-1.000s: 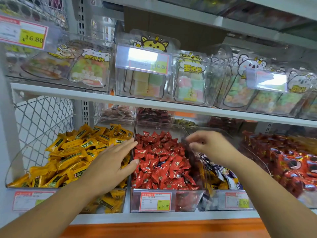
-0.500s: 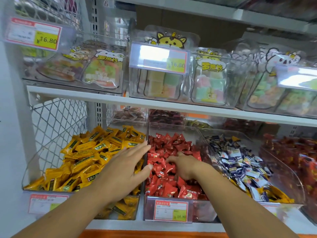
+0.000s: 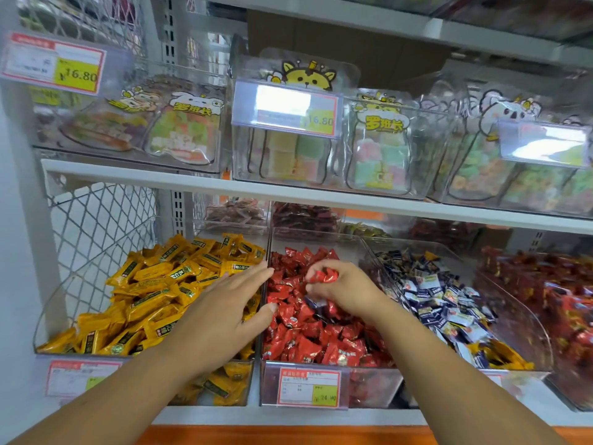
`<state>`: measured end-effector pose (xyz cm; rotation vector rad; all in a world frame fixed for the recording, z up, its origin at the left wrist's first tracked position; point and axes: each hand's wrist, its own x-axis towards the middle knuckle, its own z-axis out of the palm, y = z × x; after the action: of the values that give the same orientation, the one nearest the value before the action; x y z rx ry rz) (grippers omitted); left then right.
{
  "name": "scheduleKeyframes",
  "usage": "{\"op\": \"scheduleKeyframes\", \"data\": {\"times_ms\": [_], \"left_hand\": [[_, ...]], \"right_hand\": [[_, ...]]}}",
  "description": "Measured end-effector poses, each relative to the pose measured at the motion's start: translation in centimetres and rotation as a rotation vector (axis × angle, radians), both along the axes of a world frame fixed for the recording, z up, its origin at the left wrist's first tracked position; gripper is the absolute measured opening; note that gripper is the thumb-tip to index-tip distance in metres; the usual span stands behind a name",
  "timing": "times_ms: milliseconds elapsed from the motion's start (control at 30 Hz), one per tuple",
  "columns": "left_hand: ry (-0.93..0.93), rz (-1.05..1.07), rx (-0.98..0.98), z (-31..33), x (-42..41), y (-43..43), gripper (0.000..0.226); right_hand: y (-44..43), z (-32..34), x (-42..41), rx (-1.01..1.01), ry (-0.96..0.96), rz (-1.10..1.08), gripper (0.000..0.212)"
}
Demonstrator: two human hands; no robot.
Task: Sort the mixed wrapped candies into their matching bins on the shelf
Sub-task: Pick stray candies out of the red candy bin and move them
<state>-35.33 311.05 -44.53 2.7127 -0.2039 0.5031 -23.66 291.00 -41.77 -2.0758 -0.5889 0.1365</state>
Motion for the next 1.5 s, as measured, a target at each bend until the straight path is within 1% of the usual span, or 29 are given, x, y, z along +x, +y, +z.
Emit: {"op": "scheduleKeyframes", "data": {"times_ms": [100, 167, 200, 233, 300, 367, 433, 500, 533, 600, 700, 767, 833, 933, 1033, 1133, 1233, 1300, 1333, 1433, 1500], "left_hand": [[0.007, 0.009, 0.009, 0.0, 0.0, 0.0, 0.078], [0.011, 0.009, 0.008, 0.0, -0.1, 0.0, 0.078], [0.012, 0.008, 0.006, 0.0, -0.1, 0.0, 0.078], [0.013, 0.007, 0.003, 0.0, -0.1, 0.0, 0.079], [0.013, 0.006, -0.007, 0.1, -0.1, 0.0, 0.080], [0.008, 0.005, -0.014, 0.2, -0.1, -0.1, 0.082], [0.009, 0.007, -0.015, 0.2, -0.1, -0.1, 0.083], [0.011, 0.006, -0.014, 0.2, 0.0, -0.1, 0.083], [0.011, 0.005, -0.014, 0.2, 0.0, -0.1, 0.083], [0.009, 0.003, -0.013, 0.1, 0.0, -0.1, 0.083], [0.013, 0.005, -0.010, 0.1, 0.0, -0.1, 0.081], [0.015, 0.002, -0.016, 0.1, 0.0, -0.1, 0.079], [0.016, 0.002, -0.025, 0.1, -0.1, -0.1, 0.079], [0.017, 0.005, -0.018, 0.1, 0.0, 0.0, 0.079], [0.019, 0.004, -0.009, 0.0, 0.1, 0.0, 0.079], [0.013, -0.002, -0.012, 0.0, 0.1, 0.0, 0.078], [0.016, 0.003, -0.011, 0.0, 0.1, 0.0, 0.078], [0.017, 0.009, -0.007, 0.0, 0.0, -0.1, 0.078], [0.016, 0.010, -0.006, 0.1, 0.0, -0.1, 0.077], [0.008, 0.009, -0.007, 0.1, 0.0, -0.1, 0.078], [0.007, 0.011, -0.004, 0.1, 0.0, -0.1, 0.078]], "right_hand": [[0.1, 1.5, -0.9, 0.165, 0.049, 0.049, 0.018], [0.0, 1.9, -1.3, 0.157, 0.134, 0.137, 0.027], [0.0, 1.8, -1.3, 0.096, 0.145, 0.151, 0.032], [-0.1, 1.8, -1.2, 0.011, 0.112, 0.134, 0.038], [-0.5, 1.6, -0.5, -0.116, -0.018, 0.030, 0.045], [-1.1, 1.9, 0.0, -0.195, -0.138, -0.048, 0.038], [-1.8, 2.6, -0.1, -0.305, -0.213, -0.050, 0.024], [-2.1, 3.2, -0.8, -0.355, -0.209, 0.010, 0.014], [-1.9, 3.3, -1.4, -0.369, -0.189, 0.054, 0.013], [-1.1, 2.7, -2.1, -0.435, -0.179, 0.131, 0.019], [0.2, 0.4, -1.8, -0.615, -0.230, 0.207, 0.043], [0.8, -0.8, -1.4, -0.685, -0.247, 0.218, 0.048], [0.7, -0.9, -1.0, -0.626, -0.243, 0.168, 0.041], [0.0, 0.0, -0.5, -0.448, -0.225, 0.092, 0.029], [-0.7, 0.8, -0.4, -0.272, -0.142, 0.056, 0.025], [-1.2, 0.9, -0.1, -0.274, -0.117, 0.011, 0.026], [-1.6, 1.3, -0.2, -0.327, -0.141, -0.016, 0.042], [-1.5, 1.8, -0.5, -0.331, -0.189, -0.006, 0.044], [-1.4, 1.9, -0.6, -0.312, -0.206, 0.011, 0.041], [-0.5, 2.0, -1.0, -0.280, -0.234, 0.102, 0.019], [-0.1, 1.8, -1.2, -0.280, -0.231, 0.142, 0.011]]}}
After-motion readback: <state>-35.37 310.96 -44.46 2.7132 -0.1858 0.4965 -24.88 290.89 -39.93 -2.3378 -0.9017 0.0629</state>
